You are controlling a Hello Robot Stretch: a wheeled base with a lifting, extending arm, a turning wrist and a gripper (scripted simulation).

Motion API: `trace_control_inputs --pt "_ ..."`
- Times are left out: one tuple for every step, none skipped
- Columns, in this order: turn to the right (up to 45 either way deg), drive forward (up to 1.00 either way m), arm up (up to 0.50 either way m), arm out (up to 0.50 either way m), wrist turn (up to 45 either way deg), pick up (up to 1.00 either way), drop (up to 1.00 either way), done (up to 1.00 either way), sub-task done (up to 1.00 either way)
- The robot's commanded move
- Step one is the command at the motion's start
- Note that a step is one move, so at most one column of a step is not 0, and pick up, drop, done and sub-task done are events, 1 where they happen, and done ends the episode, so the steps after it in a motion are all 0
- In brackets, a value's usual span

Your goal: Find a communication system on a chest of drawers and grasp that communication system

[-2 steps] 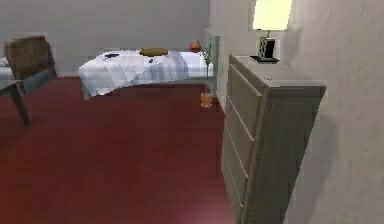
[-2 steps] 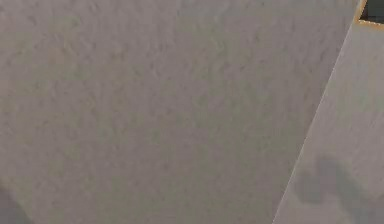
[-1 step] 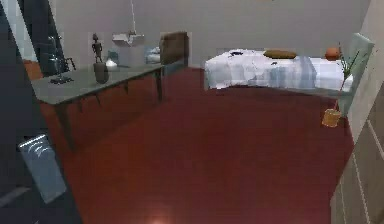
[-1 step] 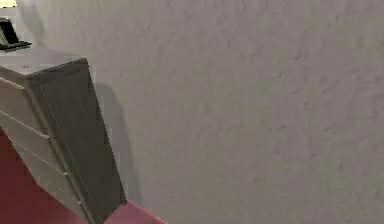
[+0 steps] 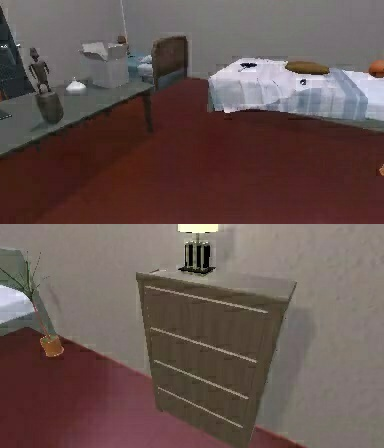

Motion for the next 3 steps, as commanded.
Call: trace_control_inputs --pt "-24.0 0.0 0.0 0.0 0.0 0.0 0.0 0.0 0.0" --pt "0.0 0.1 0.0 0.0 0.0 0.0 0.0 0.0 0.0" --pt "-33.0 0.0 0.0 0.0 0.0 0.0 0.0 0.0 0.0"
